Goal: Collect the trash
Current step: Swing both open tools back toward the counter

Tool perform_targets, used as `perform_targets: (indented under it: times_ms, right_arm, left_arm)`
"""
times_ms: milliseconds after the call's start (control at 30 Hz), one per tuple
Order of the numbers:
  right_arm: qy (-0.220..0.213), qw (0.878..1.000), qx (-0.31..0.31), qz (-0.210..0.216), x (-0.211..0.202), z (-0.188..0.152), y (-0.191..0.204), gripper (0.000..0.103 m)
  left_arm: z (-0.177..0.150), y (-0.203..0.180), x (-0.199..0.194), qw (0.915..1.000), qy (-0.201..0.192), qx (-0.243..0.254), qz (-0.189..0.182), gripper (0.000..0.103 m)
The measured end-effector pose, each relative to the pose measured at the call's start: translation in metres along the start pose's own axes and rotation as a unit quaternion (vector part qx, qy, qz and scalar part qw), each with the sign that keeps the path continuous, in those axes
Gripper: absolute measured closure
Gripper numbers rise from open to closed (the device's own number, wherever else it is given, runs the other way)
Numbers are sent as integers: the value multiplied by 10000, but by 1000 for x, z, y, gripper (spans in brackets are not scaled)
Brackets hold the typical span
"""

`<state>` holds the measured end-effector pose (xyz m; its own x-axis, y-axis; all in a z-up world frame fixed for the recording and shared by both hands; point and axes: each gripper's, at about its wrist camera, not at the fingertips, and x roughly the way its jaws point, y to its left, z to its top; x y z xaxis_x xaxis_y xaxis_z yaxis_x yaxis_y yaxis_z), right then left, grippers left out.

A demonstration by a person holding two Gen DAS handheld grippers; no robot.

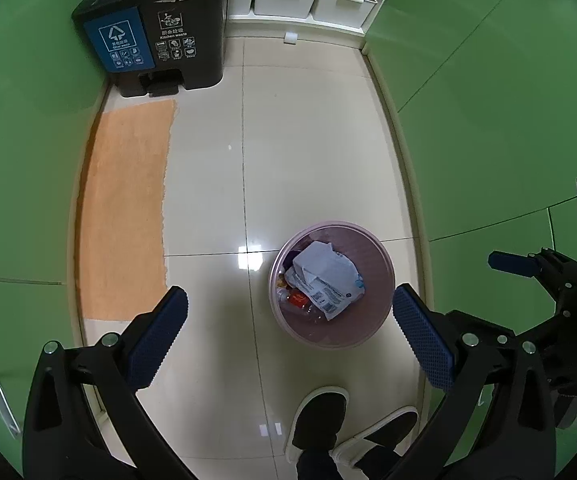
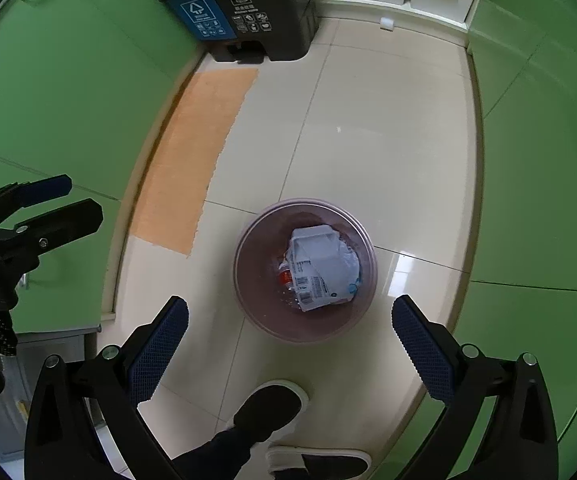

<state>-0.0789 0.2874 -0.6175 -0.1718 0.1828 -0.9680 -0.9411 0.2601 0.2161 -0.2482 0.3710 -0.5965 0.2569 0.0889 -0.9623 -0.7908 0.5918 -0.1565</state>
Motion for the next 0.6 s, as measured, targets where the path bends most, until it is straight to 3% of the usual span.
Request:
perform_targets:
  times_ms: [267,600]
  right_arm:
    - [-206,9996,158,-103,-57,-6,5,5]
    - [-773,9951,565,-235,-201,-21,22,5]
  left_arm:
    - [5,-17,-47,9999,-91,89,-58,3]
    - [8,-62,-181,9982,-368,432,-196,3]
